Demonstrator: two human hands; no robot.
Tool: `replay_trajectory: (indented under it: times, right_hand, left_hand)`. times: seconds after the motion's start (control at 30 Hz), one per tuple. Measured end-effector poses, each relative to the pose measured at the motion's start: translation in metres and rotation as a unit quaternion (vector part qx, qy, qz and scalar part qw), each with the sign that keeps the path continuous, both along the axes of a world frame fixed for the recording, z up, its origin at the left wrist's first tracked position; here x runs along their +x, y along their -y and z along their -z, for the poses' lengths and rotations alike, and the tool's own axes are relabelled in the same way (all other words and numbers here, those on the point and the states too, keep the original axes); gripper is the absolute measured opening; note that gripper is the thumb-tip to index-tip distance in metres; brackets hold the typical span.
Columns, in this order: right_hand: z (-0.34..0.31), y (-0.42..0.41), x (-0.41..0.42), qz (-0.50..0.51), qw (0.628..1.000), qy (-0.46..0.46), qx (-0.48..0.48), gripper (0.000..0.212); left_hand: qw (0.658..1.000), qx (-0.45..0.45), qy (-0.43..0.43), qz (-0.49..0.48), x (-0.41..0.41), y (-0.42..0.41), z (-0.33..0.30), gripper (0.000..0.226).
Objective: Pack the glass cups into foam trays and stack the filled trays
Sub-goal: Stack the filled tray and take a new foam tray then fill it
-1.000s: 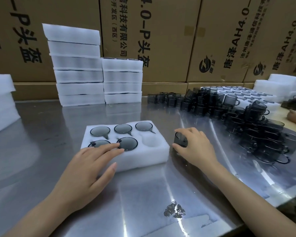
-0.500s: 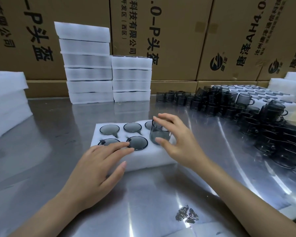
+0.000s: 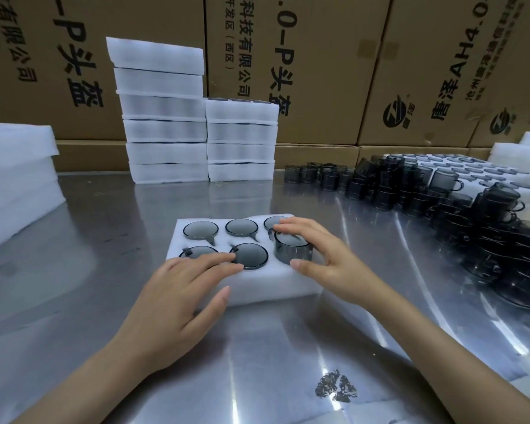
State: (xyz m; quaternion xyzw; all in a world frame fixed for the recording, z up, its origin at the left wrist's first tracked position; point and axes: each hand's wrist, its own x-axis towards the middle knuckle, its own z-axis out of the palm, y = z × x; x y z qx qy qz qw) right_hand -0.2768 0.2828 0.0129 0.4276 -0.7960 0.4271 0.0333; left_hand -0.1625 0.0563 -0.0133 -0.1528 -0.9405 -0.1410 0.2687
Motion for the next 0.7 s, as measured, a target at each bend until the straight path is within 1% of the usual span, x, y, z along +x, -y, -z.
replay_trajectory:
  times: [0.07,0.13,0.2,0.33,0.43,0.5,0.6,0.7]
  right_hand:
    - [0.001,-0.002,0.001,0.005,1.0,0.011,-0.01,0.057]
    - [0.001,-0.004,0.002,0.032,0.999,0.014,-0.034,0.059]
    - [0.002,-0.006,0.002,0.071,0.997,-0.02,-0.033,0.059]
    - [0.005,-0.01,0.003,0.105,0.987,-0.104,0.064,0.061]
    - [0.007,-0.011,0.004,0.117,0.98,-0.12,0.109,0.058]
    - [0.008,-0.011,0.004,0.127,0.974,-0.118,0.143,0.058]
    - [0.011,-0.008,0.004,0.129,0.962,-0.117,0.213,0.061]
    - [0.014,-0.008,0.003,0.133,0.962,-0.113,0.21,0.06]
  left_hand:
    - [1.0,0.005,-0.003,-0.008,0.0,-0.002,-0.002,0.041]
    - [1.0,0.005,-0.017,-0.02,0.001,-0.006,-0.006,0.042]
    - [0.999,-0.014,-0.026,-0.025,0.0,-0.014,-0.011,0.045]
    - [0.997,-0.07,0.022,-0.006,-0.013,-0.04,-0.021,0.062]
    - [0.994,-0.102,0.034,-0.006,-0.028,-0.05,-0.018,0.069]
    - [0.992,-0.122,0.033,-0.008,-0.03,-0.05,-0.015,0.065]
    - [0.99,-0.137,0.001,-0.008,-0.033,-0.051,-0.009,0.056]
    - [0.993,-0.114,0.004,-0.008,-0.036,-0.054,-0.007,0.053]
